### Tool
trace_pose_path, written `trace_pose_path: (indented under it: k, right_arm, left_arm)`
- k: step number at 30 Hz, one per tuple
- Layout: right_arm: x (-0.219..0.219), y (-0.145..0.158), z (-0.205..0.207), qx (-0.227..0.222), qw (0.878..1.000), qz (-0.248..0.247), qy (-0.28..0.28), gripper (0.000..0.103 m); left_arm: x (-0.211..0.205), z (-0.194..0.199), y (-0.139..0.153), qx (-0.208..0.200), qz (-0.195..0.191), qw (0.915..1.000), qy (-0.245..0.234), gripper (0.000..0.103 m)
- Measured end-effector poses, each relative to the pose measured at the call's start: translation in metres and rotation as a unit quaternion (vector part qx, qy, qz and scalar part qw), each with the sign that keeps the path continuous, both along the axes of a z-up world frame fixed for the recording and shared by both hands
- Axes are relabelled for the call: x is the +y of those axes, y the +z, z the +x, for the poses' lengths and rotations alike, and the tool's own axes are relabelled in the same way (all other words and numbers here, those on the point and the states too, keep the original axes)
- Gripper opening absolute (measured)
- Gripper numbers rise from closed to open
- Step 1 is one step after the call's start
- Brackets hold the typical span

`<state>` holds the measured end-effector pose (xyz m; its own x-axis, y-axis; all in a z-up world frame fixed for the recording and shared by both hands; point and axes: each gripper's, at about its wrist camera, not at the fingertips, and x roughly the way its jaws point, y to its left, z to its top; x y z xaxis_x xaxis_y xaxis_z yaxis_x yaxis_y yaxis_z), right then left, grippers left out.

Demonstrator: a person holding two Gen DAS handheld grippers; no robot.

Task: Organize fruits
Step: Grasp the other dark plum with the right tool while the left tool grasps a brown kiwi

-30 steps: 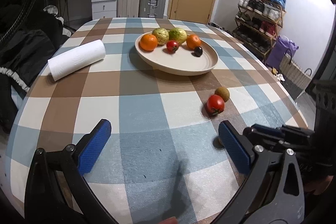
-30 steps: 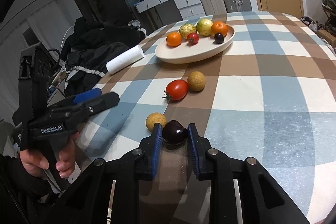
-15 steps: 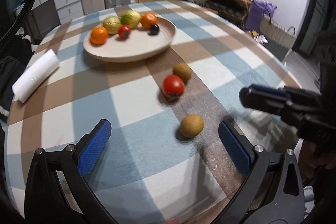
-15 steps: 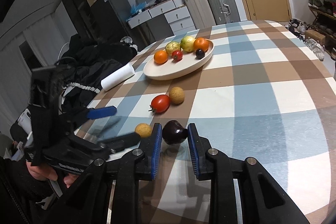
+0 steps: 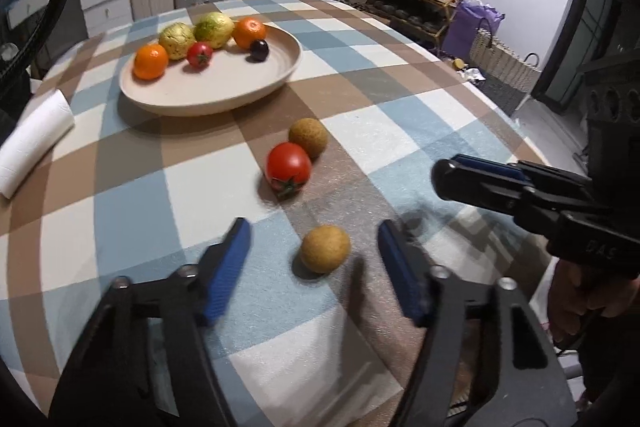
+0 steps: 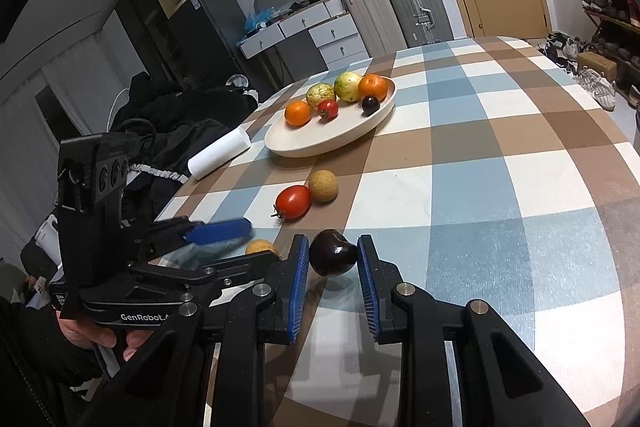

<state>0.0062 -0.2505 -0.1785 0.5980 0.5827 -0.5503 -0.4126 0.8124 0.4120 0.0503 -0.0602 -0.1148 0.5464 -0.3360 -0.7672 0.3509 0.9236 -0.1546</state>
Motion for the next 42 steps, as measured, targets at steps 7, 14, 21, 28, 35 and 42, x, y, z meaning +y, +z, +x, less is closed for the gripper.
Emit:
trace_pose_path:
  k: [7, 14, 21, 28, 35, 42]
  right_arm:
    - [0.001, 0.002, 0.002, -0.002, 1.0, 0.0, 0.002, 0.025]
    - [0.004, 0.006, 0.007, 0.001, 1.0, 0.0, 0.001, 0.025]
    - [0.001, 0.013, 0.018, 0.002, 1.0, 0.001, -0.002, 0.025]
    - [-0.001, 0.023, 0.041, -0.002, 1.0, 0.013, -0.006, 0.025]
    - [0.002, 0.037, 0.072, -0.01, 1.0, 0.026, -0.004, 0.025]
    - [0.011, 0.058, 0.111, -0.022, 0.999, 0.028, 0.003, 0.025]
  left_arm:
    - [-0.003, 0.0, -0.005, 0.017, -0.01, 0.9995, -0.024, 0.023]
    - [-0.003, -0.002, -0.001, 0.015, -0.02, 0.999, -0.038, 0.023]
    - [0.005, 0.005, 0.012, 0.002, -0.038, 0.9986, -0.036, 0.023]
    - [0.019, 0.029, 0.032, -0.017, -0.051, 0.9983, -0.021, 0.023]
    - [0.037, 0.061, 0.047, -0.03, -0.059, 0.9978, 0.001, 0.023]
    - [0.063, 0.101, 0.051, -0.032, -0.063, 0.9962, 0.051, 0.023]
